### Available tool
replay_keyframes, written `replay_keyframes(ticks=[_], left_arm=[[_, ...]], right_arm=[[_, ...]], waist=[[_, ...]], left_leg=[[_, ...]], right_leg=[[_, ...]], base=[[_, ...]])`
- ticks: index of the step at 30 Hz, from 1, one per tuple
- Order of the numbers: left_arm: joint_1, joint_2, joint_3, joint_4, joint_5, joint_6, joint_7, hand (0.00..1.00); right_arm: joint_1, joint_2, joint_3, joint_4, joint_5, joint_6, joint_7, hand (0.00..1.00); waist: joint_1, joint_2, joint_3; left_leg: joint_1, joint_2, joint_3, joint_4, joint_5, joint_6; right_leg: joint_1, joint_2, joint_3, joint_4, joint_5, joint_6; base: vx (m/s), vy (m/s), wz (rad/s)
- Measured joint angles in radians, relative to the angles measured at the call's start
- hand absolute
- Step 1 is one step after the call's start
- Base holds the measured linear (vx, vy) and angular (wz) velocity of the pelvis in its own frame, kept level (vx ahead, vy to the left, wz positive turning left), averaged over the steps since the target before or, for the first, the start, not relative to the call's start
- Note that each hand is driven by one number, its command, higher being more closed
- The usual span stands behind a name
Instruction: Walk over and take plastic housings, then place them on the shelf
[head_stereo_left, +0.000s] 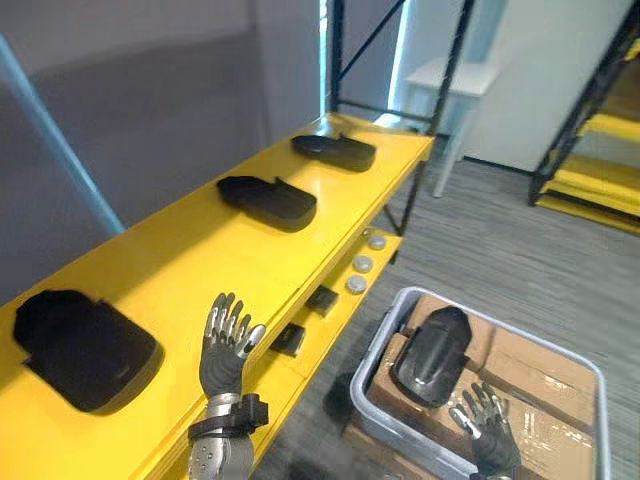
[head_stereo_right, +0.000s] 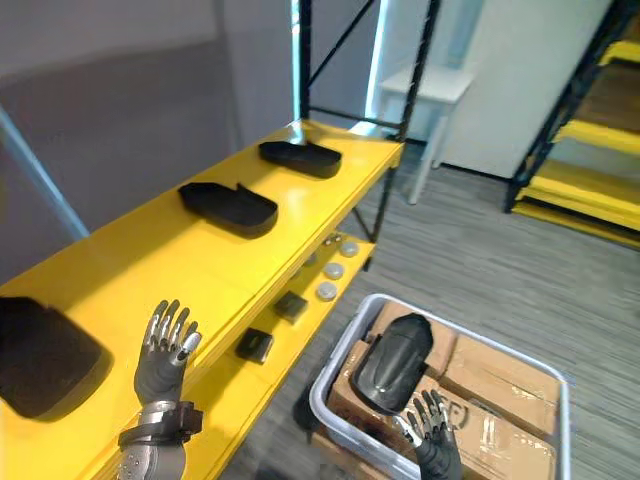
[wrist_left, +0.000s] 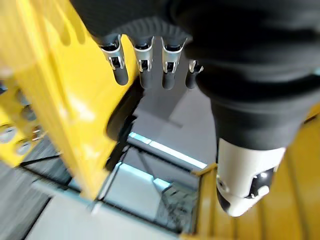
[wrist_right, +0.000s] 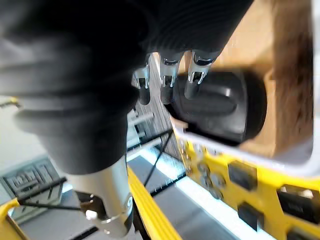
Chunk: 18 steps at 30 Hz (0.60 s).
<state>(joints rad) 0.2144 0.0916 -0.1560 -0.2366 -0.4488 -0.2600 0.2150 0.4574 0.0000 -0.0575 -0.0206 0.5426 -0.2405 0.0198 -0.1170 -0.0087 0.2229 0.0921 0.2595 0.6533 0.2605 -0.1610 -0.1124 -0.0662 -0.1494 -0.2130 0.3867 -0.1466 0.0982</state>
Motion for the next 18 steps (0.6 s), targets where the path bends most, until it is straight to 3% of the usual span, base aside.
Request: replay_keyframes(ticks=[2, 3, 4, 6, 8, 9, 11, 13, 14, 15, 16, 18], left_arm=[[-0.003, 0.0, -0.021, 0.02, 0.0, 0.003, 0.0, 0.0], [-0.006, -0.002, -0.04, 0.069, 0.003, 0.014, 0.005, 0.0], [-0.008, -0.002, -0.054, 0.099, 0.004, 0.022, 0.021, 0.0], [-0.006, -0.006, -0.057, 0.154, 0.004, 0.028, 0.038, 0.0], [-0.012, -0.007, -0.046, 0.24, 0.044, 0.039, 0.044, 0.0], [-0.013, -0.01, -0.047, 0.261, 0.059, 0.042, 0.044, 0.0], [-0.006, -0.014, -0.046, 0.317, 0.118, 0.056, 0.042, 0.0], [0.0, -0.012, -0.032, 0.346, 0.165, 0.059, 0.028, 0.0], [-0.006, -0.008, -0.025, 0.368, 0.193, 0.063, 0.019, 0.0], [-0.012, -0.006, -0.026, 0.384, 0.21, 0.068, 0.018, 0.0], [-0.033, -0.001, -0.027, 0.436, 0.239, 0.083, 0.016, 0.0], [-0.073, 0.008, -0.027, 0.537, 0.255, 0.095, 0.014, 0.0]], right_arm=[[0.002, -0.008, -0.001, 0.0, -0.004, 0.004, -0.015, 0.0], [0.013, -0.018, -0.007, 0.0, -0.022, 0.021, -0.025, 0.0], [0.02, -0.023, -0.009, 0.001, -0.022, 0.035, -0.026, 0.0], [0.021, -0.032, -0.016, 0.002, -0.037, 0.049, -0.025, 0.0], [0.022, -0.04, -0.067, 0.004, -0.092, 0.061, -0.027, 0.0], [0.02, -0.047, -0.082, 0.01, -0.104, 0.061, -0.029, 0.0], [-0.005, -0.087, -0.122, 0.049, -0.128, 0.061, -0.046, 0.0], [-0.053, -0.115, -0.128, 0.096, -0.153, 0.061, -0.073, 0.0], [-0.113, -0.136, -0.131, 0.145, -0.154, 0.061, -0.091, 0.0], [-0.146, -0.146, -0.134, 0.171, -0.154, 0.062, -0.102, 0.0], [-0.222, -0.161, -0.138, 0.23, -0.155, 0.063, -0.127, 0.0], [-0.327, -0.175, -0.146, 0.302, -0.155, 0.063, -0.187, 0.0]], waist=[[0.0, 0.003, -0.006], [-0.011, 0.03, -0.013], [-0.012, 0.035, -0.016], [-0.01, 0.039, -0.02], [-0.012, 0.037, -0.023], [-0.01, 0.038, -0.023], [0.006, 0.031, -0.021], [0.016, 0.028, -0.023], [0.018, 0.036, -0.02], [0.021, 0.044, -0.019], [0.025, 0.058, -0.013], [0.027, 0.053, -0.003]], left_leg=[[-0.001, 0.018, 0.027, 0.042, -0.018, -0.019], [-0.001, 0.061, 0.041, 0.089, -0.022, -0.028], [-0.003, 0.089, 0.029, 0.14, -0.016, -0.019], [-0.038, 0.141, -0.05, 0.258, 0.004, 0.019], [-0.13, 0.173, -0.195, 0.442, 0.06, 0.11], [-0.147, 0.157, -0.232, 0.461, 0.043, 0.091], [-0.174, 0.018, -0.38, 0.396, -0.033, 0.011], [-0.175, -0.079, -0.454, 0.22, -0.051, 0.017], [-0.185, -0.115, -0.492, 0.091, -0.013, 0.056], [-0.193, -0.119, -0.5, 0.042, 0.034, 0.072], [-0.202, -0.117, -0.498, 0.002, 0.065, 0.042], [-0.202, -0.146, -0.493, -0.074, 0.104, 0.047]], right_leg=[[0.005, 0.008, -0.014, -0.033, -0.034, -0.035], [0.003, 0.042, -0.003, -0.03, -0.043, -0.05], [0.003, 0.063, 0.018, -0.026, -0.051, -0.063], [0.0, 0.103, 0.063, -0.023, -0.058, -0.081], [-0.001, 0.135, 0.139, -0.024, -0.055, -0.116], [0.0, 0.137, 0.156, -0.028, -0.052, -0.12], [0.007, 0.134, 0.23, -0.043, -0.042, -0.129], [-0.004, 0.128, 0.263, -0.045, -0.038, -0.127], [-0.031, 0.13, 0.267, -0.04, -0.036, -0.123], [-0.045, 0.137, 0.261, -0.041, -0.034, -0.119], [-0.061, 0.143, 0.262, -0.049, -0.031, -0.108], [-0.083, 0.118, 0.259, -0.074, -0.016, -0.083]], base=[[0.0, -0.124, -0.59], [0.06, -0.158, -0.59], [0.09, -0.245, -0.84], [0.09, -0.249, -0.88], [0.14, -0.172, -0.98], [0.15, -0.077, -0.98], [0.14, 0.001, -0.91], [0.09, 0.068, -0.68], [0.04, 0.087, -0.5], [0.0, 0.111, -0.35], [-0.01, 0.11, -0.12], [-0.01, 0.121, 0.06]])
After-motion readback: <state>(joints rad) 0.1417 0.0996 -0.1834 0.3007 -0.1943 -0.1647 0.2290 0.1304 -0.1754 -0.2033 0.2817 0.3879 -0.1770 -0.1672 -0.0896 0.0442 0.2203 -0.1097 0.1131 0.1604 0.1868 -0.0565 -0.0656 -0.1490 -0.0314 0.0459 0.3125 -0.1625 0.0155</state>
